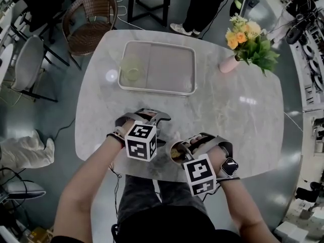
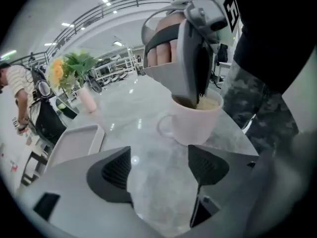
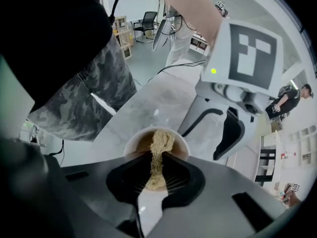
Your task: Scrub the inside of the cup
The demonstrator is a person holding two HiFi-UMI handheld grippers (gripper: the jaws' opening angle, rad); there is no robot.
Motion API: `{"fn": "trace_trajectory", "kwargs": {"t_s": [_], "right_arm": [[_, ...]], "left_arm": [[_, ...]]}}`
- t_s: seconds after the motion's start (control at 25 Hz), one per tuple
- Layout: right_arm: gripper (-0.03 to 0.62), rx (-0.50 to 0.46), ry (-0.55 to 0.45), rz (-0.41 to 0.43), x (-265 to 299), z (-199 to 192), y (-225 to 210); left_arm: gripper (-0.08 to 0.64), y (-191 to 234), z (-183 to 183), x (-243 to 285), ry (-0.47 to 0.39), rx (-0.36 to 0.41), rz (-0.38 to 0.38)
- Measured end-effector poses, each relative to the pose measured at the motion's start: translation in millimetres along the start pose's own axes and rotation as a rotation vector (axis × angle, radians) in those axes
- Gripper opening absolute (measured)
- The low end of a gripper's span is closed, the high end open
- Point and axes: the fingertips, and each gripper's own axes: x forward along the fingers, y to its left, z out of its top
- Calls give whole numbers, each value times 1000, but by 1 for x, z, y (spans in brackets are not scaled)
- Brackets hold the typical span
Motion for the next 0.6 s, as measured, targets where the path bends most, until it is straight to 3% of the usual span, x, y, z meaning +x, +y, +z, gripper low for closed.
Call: {"fn": "trace_trajectory", "kwargs": {"t_s": [0.12,0.24,0.6], "right_arm": [[60,-2,1,2,0,1,0],[60,-2,-2,2,0,1,-1],[60,4,-5,1,2,1,-4]], "left_arm": [[198,9,5,3,-36,26,-33],[196,7,13,2,-82,42,-125],[180,-4,40,7,-75,261,-347]]}}
